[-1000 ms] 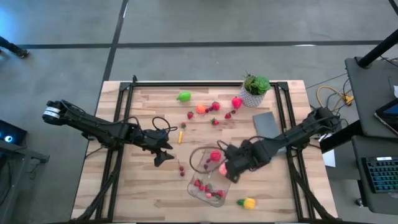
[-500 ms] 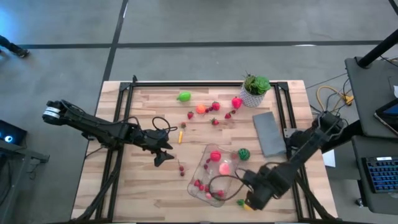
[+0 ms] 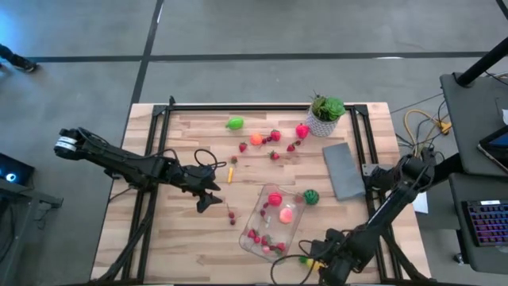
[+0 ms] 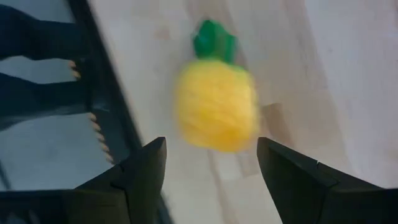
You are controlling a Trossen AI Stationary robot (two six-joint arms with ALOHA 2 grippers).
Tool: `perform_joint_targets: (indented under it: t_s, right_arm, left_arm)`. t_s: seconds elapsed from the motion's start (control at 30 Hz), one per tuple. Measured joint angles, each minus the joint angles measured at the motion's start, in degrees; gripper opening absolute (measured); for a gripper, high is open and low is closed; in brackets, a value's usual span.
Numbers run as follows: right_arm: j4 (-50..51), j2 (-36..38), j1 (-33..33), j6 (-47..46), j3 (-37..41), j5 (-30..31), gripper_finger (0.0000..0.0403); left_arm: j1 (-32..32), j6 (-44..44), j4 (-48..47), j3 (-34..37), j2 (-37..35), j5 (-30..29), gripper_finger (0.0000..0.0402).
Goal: Pick and placing Produce into tupperware
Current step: Put the yellow pineapple into the transparent basket
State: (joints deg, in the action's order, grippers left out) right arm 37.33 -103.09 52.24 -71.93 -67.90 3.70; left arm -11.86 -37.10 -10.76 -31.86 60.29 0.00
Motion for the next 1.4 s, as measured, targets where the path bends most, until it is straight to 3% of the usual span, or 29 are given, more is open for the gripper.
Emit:
perform_joint_targets:
  t_s: [0.33,0.73,0.87,1.4]
  right_arm:
    - [4.6,-1.4,0.0,-4.6,-0.6,-0.7,0.0277]
    - [4.6,-1.3,0.0,-0.2,-1.8,0.8,0.0361]
    - [4.5,-1.3,-0.6,2.6,-1.8,3.8,0.0365]
    - [-3.3,-2.8,-1.4,6.2,-1.8,3.9,0.0365]
  left_arm:
    - [0.0,0.0,0.0,0.0,0.0,0.0,0.0258]
    - [0.0,0.0,0.0,0.0,0.0,0.0,0.0258]
    - [0.0,0.0,0.0,0.0,0.0,0.0,0.0258]
    - [0.0,0.0,0.0,0.0,0.0,0.0,0.0258]
